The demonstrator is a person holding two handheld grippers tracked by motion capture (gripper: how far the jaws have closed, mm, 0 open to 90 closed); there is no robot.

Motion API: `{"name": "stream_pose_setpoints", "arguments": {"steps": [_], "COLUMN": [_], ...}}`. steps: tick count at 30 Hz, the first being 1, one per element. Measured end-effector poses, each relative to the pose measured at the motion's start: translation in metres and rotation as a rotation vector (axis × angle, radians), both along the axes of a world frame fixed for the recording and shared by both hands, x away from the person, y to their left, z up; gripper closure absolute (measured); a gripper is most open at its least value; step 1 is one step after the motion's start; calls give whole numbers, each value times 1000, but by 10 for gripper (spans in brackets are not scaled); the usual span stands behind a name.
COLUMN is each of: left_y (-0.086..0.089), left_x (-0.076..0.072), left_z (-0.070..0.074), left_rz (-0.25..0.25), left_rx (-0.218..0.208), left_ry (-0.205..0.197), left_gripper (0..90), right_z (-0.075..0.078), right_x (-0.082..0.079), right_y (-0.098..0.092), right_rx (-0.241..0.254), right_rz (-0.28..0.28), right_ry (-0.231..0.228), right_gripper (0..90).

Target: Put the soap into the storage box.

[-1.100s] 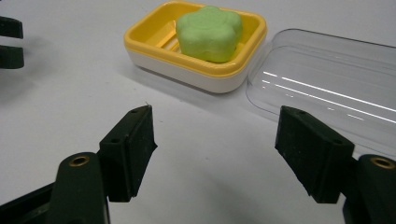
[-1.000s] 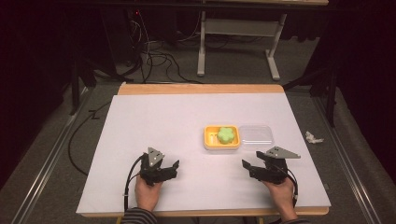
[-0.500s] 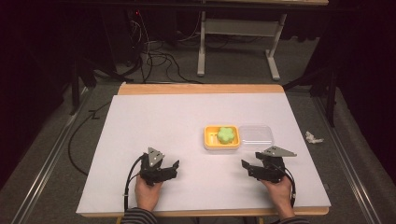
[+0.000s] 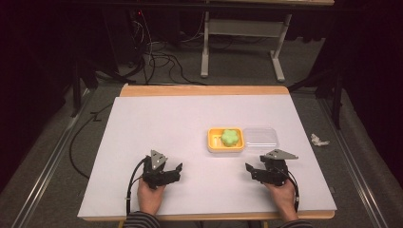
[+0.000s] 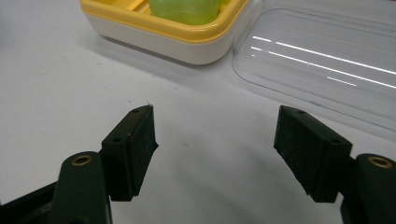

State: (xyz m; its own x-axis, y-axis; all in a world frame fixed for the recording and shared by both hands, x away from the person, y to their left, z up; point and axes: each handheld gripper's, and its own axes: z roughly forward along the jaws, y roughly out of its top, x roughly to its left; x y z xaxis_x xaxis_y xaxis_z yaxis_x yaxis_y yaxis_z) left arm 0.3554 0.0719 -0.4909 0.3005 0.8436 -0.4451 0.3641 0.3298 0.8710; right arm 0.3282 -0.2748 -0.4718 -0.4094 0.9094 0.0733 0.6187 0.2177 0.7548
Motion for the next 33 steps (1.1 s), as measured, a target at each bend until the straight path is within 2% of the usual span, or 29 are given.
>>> {"name": "stream_pose_setpoints", "arguments": {"steps": [12, 29, 33], "left_y": [0, 0, 0], "left_x": [0, 0, 0], "left_z": [0, 0, 0], "left_rz": [-1, -1, -1], "left_rx": [2, 2, 6], "left_ry": [-1, 0, -1], "left_gripper": [174, 174, 173], "right_z": [-2, -8, -8], "right_x": [4, 5, 4], "right_y": [2, 4, 4], "right_rx": [-34, -60, -52], "right_rz": [-14, -24, -27], "right_ry": [3, -5, -10], "right_gripper": [302, 307, 307]}}
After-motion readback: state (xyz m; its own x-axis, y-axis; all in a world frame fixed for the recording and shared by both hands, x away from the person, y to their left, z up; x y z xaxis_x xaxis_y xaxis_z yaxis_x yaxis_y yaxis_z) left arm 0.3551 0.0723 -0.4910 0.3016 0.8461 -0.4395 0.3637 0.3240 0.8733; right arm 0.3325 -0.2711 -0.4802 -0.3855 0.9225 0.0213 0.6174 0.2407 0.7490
